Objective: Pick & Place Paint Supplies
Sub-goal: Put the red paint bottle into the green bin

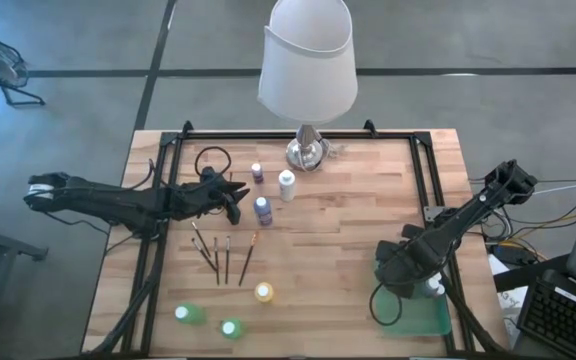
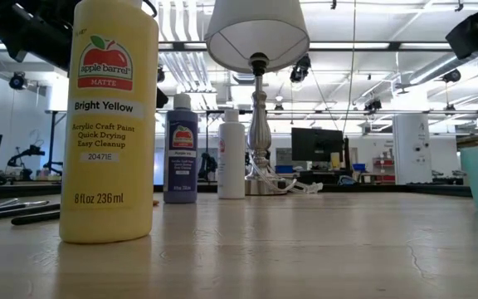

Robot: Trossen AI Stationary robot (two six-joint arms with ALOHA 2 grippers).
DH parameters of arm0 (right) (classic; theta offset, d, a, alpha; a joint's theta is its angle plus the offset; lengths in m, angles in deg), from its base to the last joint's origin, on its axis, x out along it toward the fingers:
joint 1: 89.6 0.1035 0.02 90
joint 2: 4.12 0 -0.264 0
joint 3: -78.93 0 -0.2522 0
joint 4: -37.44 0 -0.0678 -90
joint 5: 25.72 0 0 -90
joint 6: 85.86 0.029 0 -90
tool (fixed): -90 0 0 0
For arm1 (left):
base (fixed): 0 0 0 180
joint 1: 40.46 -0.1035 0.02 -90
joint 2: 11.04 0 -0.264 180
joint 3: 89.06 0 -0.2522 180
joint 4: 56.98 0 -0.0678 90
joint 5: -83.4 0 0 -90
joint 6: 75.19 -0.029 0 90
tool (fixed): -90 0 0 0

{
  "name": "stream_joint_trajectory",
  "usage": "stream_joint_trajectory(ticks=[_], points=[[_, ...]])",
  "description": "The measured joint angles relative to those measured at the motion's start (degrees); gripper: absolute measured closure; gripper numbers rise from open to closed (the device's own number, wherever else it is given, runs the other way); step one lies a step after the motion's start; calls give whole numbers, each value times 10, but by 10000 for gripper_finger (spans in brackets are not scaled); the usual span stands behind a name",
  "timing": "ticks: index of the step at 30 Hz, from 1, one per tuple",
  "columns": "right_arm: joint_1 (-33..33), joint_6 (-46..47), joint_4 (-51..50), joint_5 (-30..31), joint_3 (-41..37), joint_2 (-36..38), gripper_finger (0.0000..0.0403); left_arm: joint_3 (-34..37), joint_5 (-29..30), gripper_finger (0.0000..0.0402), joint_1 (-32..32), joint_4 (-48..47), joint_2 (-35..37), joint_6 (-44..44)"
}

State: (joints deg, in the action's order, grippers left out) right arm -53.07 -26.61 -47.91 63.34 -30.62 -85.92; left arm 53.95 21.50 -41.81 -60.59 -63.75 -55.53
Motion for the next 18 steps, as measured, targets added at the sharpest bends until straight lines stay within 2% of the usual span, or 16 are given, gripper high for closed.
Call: stream_joint_trajectory(ticks=[6, 9, 13, 18], points=[[0, 17, 2, -5, -1, -2, 229, 0, 0, 289, 0, 0, 0, 0], [0, 18, 2, -6, -1, -2, 215, 0, -1, 289, 0, 0, 0, 1], [0, 18, -2, -6, 8, -2, 212, 0, -1, 289, 0, 0, 0, 2], [0, 17, -12, -6, 29, -2, 228, 0, -1, 289, 0, 0, 0, 5]])
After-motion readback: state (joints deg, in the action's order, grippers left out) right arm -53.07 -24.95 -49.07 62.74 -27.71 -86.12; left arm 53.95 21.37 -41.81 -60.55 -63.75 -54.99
